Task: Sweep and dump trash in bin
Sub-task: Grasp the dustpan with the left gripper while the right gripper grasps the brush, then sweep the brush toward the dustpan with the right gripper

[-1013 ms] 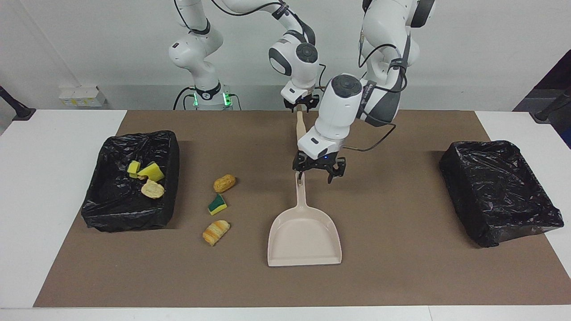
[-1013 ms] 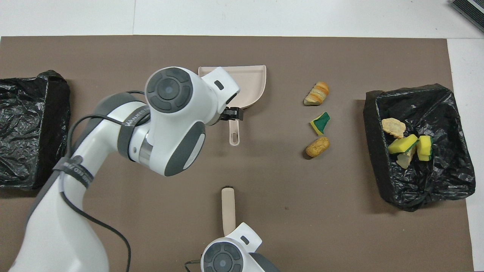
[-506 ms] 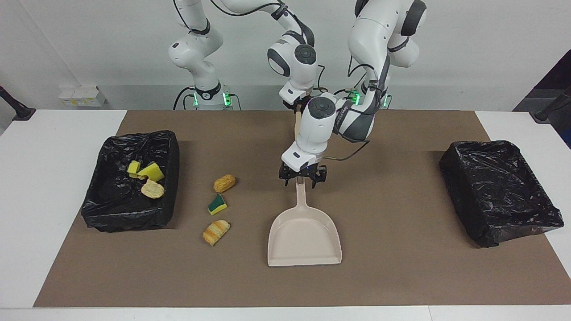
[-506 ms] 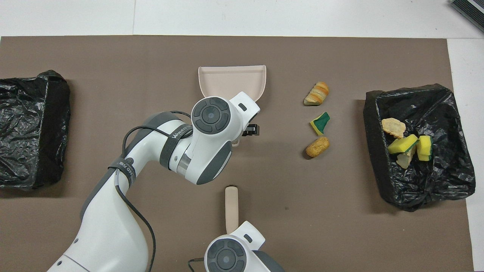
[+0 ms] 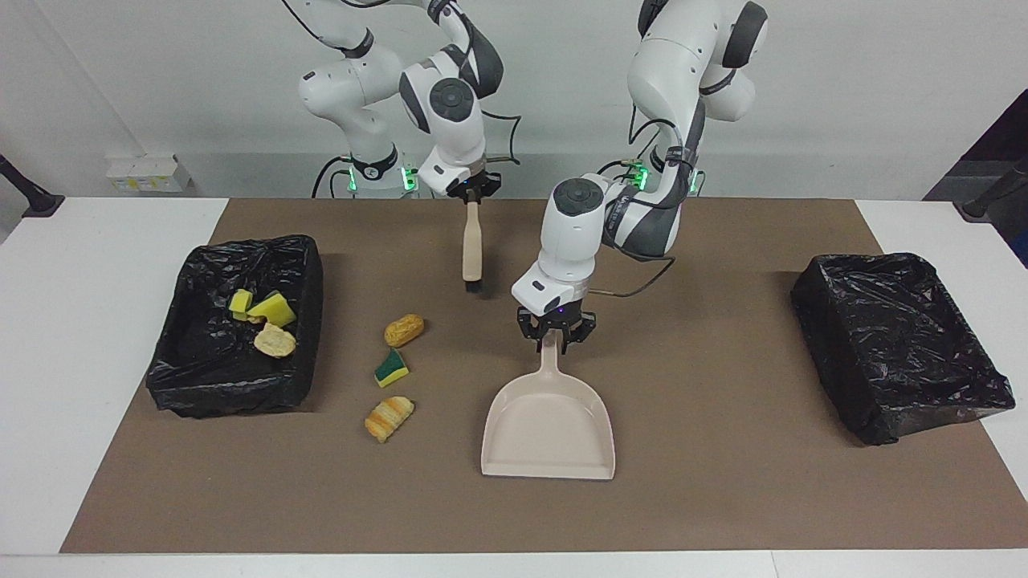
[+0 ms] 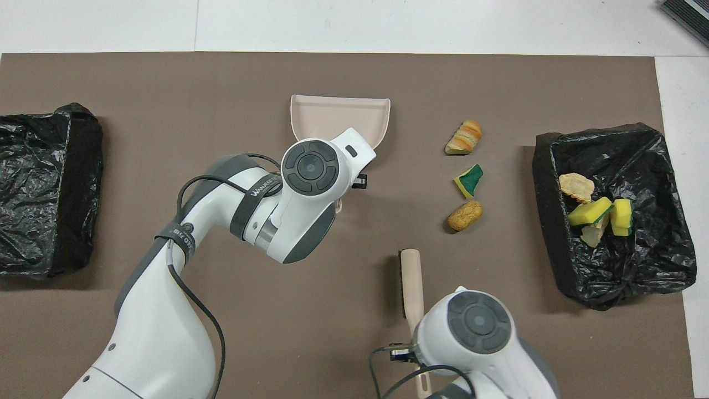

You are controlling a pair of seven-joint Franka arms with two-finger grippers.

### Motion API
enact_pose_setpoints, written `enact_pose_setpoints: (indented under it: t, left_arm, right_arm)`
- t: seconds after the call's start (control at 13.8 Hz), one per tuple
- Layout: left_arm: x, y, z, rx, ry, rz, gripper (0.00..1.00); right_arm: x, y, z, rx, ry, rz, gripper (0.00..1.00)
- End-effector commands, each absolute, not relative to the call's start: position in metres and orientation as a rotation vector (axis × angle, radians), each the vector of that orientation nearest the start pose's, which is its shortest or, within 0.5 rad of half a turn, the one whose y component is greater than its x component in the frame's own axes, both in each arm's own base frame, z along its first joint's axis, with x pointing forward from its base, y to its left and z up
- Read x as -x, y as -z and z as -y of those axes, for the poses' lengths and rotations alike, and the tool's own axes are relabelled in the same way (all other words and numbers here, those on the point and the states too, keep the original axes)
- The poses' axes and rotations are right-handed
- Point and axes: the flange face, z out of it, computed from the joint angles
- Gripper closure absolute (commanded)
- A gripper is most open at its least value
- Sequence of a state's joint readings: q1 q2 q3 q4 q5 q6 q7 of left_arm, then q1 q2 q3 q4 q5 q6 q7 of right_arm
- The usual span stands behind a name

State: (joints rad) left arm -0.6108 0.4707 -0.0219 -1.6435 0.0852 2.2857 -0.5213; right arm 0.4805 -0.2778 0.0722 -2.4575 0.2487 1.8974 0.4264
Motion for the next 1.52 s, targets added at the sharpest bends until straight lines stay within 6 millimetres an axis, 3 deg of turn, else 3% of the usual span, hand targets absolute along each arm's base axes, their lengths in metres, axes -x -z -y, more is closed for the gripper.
enact_pose_setpoints:
  t: [0.0, 0.14, 0.43, 0.65, 0.87, 1.01, 1.16, 1.3, 1.45]
  left_arm:
    - [-0.557, -0.360, 0.411, 3.132, 0.296, -0.282, 0.93]
    - [-0.558, -0.381, 0.397, 3.117, 0.288, -0.296, 1.00]
    - [-0.533, -0.427, 0.349, 2.951, 0.075, -0.745, 1.00]
    - [-0.502, -0.435, 0.318, 2.813, 0.007, -1.128, 1.00]
    - [-0.474, -0.426, 0.303, 2.642, -0.078, -1.473, 1.00]
    - [-0.469, -0.422, 0.299, 2.505, -0.119, -1.703, 1.00]
    - [-0.462, -0.421, 0.300, 2.466, -0.137, -1.759, 1.00]
    - [-0.456, -0.416, 0.307, 2.450, -0.148, -1.782, 1.00]
    - [-0.446, -0.408, 0.311, 2.433, -0.172, -1.799, 1.00]
  right_arm:
    - [-0.365, -0.385, -0.179, 3.029, -0.494, 0.035, 1.00]
    - [-0.403, -0.388, -0.156, 3.109, -0.438, 0.170, 1.00]
    - [-0.489, -0.397, -0.099, 3.235, -0.376, 0.349, 1.00]
    - [-0.547, -0.397, -0.078, 3.340, -0.338, 0.474, 1.00]
    - [-0.596, -0.372, -0.052, 3.389, -0.338, 0.522, 1.00]
    - [-0.606, -0.354, -0.062, 3.378, -0.336, 0.555, 1.00]
    - [-0.609, -0.332, -0.080, 3.361, -0.331, 0.595, 1.00]
    - [-0.603, -0.326, -0.115, 3.353, -0.322, 0.601, 1.00]
    - [-0.597, -0.326, -0.137, 3.322, -0.327, 0.563, 1.00]
